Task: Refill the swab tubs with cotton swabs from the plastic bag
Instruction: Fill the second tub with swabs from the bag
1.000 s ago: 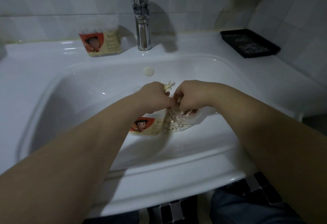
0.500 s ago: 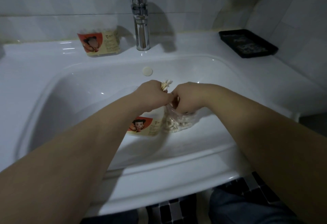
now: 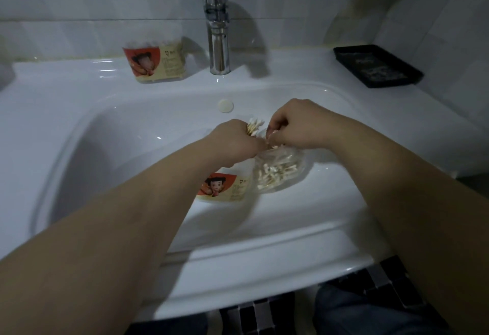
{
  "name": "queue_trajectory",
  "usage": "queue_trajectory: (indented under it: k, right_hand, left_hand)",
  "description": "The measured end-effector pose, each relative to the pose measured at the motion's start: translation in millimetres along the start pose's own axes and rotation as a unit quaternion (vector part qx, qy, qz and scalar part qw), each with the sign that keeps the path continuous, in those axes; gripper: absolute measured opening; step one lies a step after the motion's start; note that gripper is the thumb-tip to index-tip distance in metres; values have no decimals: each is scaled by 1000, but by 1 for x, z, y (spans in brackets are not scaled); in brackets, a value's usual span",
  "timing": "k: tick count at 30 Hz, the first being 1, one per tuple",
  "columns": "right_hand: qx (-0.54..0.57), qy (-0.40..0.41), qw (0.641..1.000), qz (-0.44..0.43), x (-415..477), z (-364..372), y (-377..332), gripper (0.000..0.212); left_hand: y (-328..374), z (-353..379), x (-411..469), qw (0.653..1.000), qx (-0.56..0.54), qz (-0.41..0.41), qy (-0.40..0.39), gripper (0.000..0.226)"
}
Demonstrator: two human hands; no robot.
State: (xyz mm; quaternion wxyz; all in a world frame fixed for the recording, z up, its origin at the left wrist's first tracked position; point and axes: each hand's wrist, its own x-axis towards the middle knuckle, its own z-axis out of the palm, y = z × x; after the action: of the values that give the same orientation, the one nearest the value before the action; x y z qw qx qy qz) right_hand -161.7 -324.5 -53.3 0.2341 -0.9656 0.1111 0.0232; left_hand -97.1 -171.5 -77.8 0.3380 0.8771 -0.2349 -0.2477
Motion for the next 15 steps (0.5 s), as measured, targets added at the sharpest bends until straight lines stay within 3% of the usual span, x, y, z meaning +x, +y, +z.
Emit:
queue_trajectory:
  k: [4, 15]
  right_hand:
    - [-1, -18, 1000, -6, 0, 4, -1, 5]
    - [109, 45, 993, -12, 1, -4, 3, 15]
  left_hand:
    - [0, 0, 0, 1000, -7, 0, 8, 21]
    - [-3, 3, 4, 1000, 19, 2, 21, 23]
